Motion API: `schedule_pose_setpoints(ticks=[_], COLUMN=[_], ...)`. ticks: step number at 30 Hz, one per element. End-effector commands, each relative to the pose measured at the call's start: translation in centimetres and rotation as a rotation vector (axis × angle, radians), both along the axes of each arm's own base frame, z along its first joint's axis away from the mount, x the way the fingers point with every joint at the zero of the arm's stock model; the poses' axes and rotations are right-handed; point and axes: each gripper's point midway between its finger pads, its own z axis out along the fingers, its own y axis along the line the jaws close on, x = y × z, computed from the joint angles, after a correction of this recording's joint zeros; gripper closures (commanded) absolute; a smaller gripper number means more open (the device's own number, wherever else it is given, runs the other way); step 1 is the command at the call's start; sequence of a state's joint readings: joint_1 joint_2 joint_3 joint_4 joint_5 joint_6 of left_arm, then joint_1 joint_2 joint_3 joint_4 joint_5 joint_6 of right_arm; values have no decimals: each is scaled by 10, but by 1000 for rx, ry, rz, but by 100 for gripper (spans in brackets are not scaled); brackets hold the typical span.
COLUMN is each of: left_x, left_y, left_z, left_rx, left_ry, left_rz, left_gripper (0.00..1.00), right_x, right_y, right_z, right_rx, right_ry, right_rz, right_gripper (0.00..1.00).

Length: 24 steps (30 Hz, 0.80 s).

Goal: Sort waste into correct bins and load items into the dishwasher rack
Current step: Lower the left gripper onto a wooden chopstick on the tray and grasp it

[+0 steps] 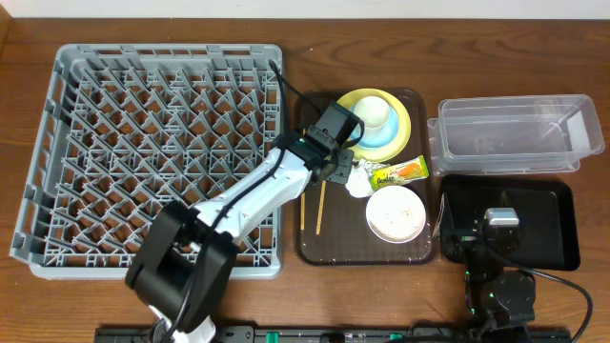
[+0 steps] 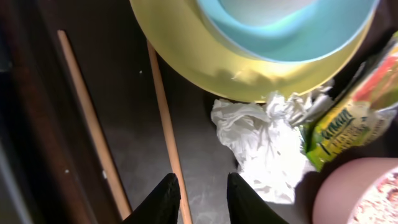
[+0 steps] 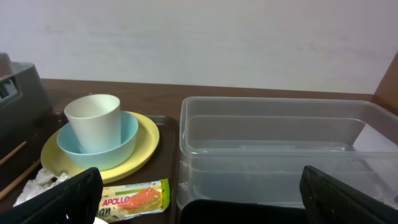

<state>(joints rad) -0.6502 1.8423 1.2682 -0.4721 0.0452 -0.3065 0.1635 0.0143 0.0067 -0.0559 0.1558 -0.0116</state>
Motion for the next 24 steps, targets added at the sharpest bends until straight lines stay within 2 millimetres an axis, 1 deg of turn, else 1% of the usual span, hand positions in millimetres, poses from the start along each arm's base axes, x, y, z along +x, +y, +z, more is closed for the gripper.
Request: schedule_pose_setpoints(ticks=[1, 3, 4, 10, 13, 17, 20, 24], left_x=[0, 0, 0, 8, 10, 9, 9, 14], left_y=[2, 2, 2, 13, 12, 9, 9, 15], left_z=[-14, -18, -20, -29, -38, -56, -65, -66], left_rx=[32, 35, 36, 107, 112, 126, 134, 165], left_ry=[13, 17, 19, -11, -6, 11, 21, 0], left_rz=[-9, -8, -8, 25, 24, 16, 15, 32], left_gripper=[72, 80, 81, 81, 81, 79, 79, 79], right_x=[0, 0, 0, 0, 0, 0, 0, 0], right_y=[-2, -2, -2, -2, -2, -2, -2, -2], right_z=[-2, -2, -2, -2, -2, -2, -2, -2], right_rx=[-5, -5, -5, -5, -5, -5, -5, -5], right_ry=[5, 5, 5, 5, 5, 5, 5, 5], right_rz=[-7, -7, -7, -7, -7, -7, -7, -7], right_gripper=[1, 1, 1, 1, 1, 1, 1, 1])
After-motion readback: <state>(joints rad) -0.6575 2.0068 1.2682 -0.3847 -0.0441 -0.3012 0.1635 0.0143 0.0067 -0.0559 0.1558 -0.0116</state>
